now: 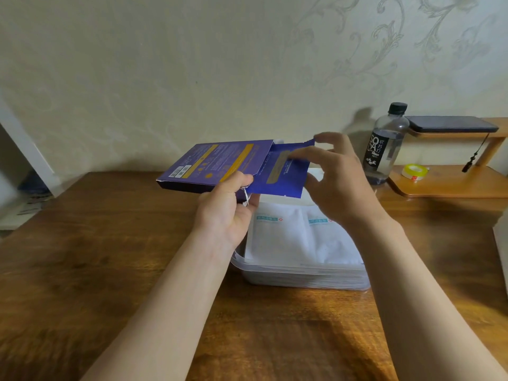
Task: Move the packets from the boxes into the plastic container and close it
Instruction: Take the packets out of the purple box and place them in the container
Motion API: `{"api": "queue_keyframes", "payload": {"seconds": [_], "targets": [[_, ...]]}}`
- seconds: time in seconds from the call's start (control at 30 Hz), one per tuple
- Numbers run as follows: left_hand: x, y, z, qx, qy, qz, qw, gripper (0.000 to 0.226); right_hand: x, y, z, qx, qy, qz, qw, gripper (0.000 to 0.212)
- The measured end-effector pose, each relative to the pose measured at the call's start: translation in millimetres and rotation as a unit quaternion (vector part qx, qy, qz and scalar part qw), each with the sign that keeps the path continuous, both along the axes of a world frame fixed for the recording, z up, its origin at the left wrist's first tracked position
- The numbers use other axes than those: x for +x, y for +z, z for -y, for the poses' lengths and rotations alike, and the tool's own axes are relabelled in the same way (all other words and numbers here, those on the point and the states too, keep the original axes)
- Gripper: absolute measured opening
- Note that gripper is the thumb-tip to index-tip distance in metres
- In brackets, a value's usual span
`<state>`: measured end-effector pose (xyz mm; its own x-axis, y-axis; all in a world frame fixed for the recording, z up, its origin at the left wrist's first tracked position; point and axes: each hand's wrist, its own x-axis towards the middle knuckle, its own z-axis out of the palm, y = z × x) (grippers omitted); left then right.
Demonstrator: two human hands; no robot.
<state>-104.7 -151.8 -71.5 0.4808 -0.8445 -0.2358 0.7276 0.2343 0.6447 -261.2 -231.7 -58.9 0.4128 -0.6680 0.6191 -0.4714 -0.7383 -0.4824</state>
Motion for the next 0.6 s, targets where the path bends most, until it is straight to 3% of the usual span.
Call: {"api": "queue_keyframes", "payload": {"seconds": [0.1,0.3,0.47,0.6], "targets": [[1.5,1.1,0.8,-0.002,0.004,0.005,1.000,0.012,-1.2,-0.9,3.9,-0.042,0.010,0.047,0.998,0.013],[7.0,4.7,0.8,0.004,0.022,-0.011,1.000,0.014,-20.7,13.4,10.3,-0.064,0.035,0.135,0.988,0.003],[25.9,-1.9,2.3,0.004,0.057,-0.023,0.998,0.008,-33.9,24.1,9.1,0.013,0.069,0.209,0.975,0.008],[32.5,-4.7,0.1,0.003,0.062,-0.029,0.998,0.008,-36.4,30.9,4.3,0.102,0.039,0.248,0.962,0.025]]}}
